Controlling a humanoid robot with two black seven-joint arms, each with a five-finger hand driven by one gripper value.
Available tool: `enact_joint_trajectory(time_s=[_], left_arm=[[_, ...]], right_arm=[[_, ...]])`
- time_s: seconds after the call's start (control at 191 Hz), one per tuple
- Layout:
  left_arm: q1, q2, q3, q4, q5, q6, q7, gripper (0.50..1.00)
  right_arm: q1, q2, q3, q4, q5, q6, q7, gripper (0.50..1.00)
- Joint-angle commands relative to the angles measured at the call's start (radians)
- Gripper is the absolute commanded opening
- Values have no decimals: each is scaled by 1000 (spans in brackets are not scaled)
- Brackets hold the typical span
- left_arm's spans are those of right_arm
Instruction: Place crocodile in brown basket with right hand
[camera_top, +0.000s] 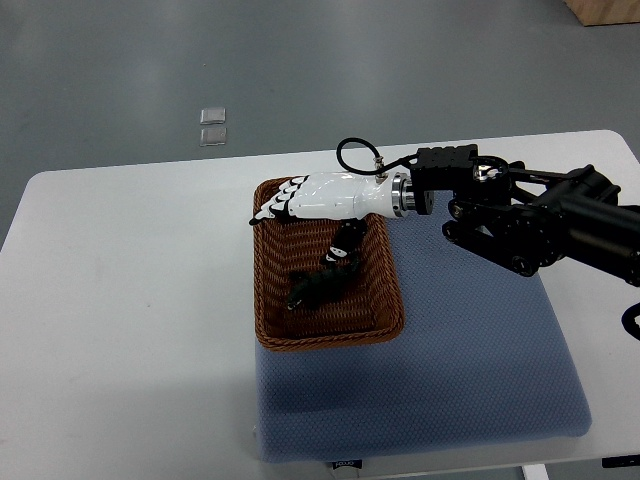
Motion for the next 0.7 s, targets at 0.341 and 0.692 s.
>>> enact_joint_trajectory(time_s=[0.341, 0.692], left_arm=[[0, 0, 0, 0, 0, 1, 0, 1000], [0, 0, 0, 0, 0, -1, 0, 1000]], right_arm=[[-38, -138, 227, -31, 640, 248, -59, 932], [-133, -217, 240, -125, 1155, 324, -229, 934]])
